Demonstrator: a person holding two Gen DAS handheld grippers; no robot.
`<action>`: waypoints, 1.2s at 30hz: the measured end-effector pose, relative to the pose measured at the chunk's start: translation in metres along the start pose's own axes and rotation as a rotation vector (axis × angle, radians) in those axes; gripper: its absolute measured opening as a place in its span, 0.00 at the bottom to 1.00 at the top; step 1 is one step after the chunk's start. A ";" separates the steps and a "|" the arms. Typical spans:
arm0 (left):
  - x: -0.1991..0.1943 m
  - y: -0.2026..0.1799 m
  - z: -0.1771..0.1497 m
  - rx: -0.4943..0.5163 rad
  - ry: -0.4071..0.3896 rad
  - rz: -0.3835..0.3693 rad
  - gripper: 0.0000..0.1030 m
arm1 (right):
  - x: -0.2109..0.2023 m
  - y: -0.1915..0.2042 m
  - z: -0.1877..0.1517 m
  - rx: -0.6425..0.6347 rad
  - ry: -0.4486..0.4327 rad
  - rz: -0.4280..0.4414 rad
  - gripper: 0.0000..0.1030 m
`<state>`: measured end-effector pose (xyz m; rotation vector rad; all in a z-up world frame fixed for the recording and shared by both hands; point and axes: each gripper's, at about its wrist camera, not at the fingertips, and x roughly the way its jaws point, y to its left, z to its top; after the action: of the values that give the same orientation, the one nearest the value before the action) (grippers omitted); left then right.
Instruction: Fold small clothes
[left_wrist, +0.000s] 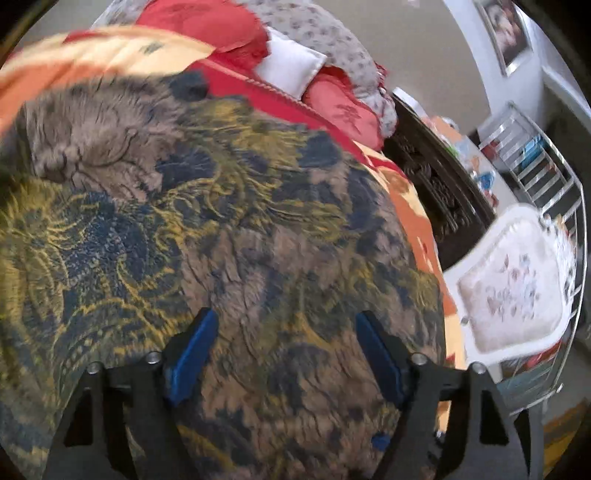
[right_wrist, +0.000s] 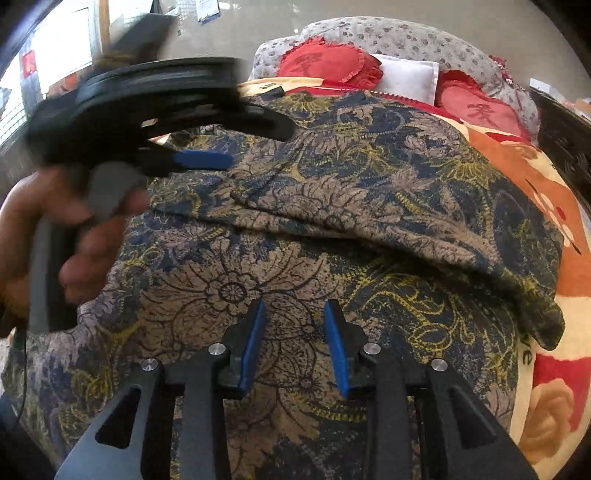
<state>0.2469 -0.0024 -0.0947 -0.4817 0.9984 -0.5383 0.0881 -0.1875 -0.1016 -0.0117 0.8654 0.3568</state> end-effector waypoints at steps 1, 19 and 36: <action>0.002 0.004 0.002 -0.025 0.003 -0.026 0.78 | -0.001 -0.003 -0.002 0.015 -0.005 0.012 0.41; 0.018 0.012 0.014 -0.211 0.156 -0.263 0.49 | 0.004 -0.015 0.004 0.089 -0.022 0.089 0.41; -0.101 0.054 0.010 -0.088 -0.031 0.112 0.03 | 0.005 -0.009 0.005 0.066 -0.016 0.053 0.41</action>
<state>0.2222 0.1037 -0.0569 -0.5077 1.0158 -0.3867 0.0973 -0.1933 -0.1033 0.0750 0.8628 0.3780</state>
